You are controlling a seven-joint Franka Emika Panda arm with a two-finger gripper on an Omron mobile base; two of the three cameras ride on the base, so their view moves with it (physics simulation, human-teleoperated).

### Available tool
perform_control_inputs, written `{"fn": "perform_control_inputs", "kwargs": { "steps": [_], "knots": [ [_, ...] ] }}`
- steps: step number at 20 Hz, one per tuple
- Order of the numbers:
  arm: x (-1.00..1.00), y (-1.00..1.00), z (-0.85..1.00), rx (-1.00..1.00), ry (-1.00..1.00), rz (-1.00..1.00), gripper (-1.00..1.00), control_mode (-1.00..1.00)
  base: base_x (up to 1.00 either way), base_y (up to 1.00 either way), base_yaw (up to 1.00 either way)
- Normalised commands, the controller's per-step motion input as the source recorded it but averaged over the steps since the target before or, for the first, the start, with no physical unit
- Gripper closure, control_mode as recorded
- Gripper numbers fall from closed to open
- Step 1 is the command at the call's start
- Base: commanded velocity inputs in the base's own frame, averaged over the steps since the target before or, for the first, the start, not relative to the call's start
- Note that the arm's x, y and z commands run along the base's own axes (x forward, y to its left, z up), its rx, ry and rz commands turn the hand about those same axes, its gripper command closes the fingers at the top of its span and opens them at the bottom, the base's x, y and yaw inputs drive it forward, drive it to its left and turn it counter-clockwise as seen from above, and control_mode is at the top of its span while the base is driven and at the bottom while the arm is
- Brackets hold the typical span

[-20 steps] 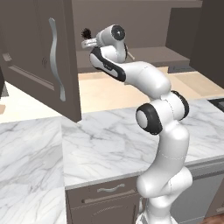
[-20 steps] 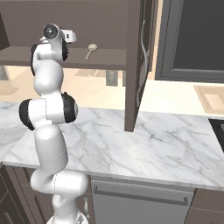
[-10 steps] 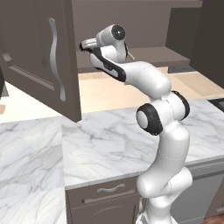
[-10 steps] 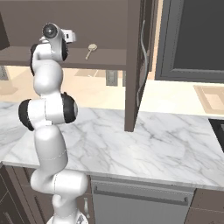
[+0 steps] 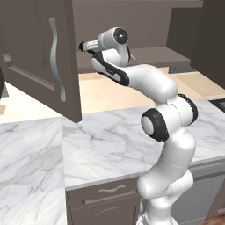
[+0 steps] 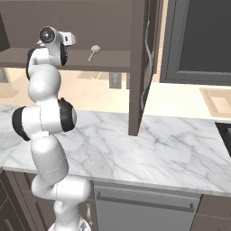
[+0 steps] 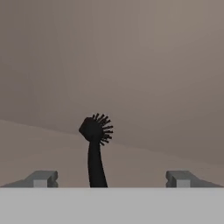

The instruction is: Pick up the dish brush and dish brush from the sink, and place them back in the cabinet, and close the cabinet doors.

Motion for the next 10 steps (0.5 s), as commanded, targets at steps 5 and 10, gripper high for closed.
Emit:
{"fn": "perform_control_inputs", "kwargs": {
  "steps": [5,10],
  "knots": [
    [-0.35,-0.03,-0.03,0.0,-0.05,0.0,-1.0,-1.0,0.0,0.0,0.0],
    [-0.44,-0.23,0.0,0.01,-0.04,0.0,-1.0,-1.0,0.0,0.0,0.0]
  ]
}}
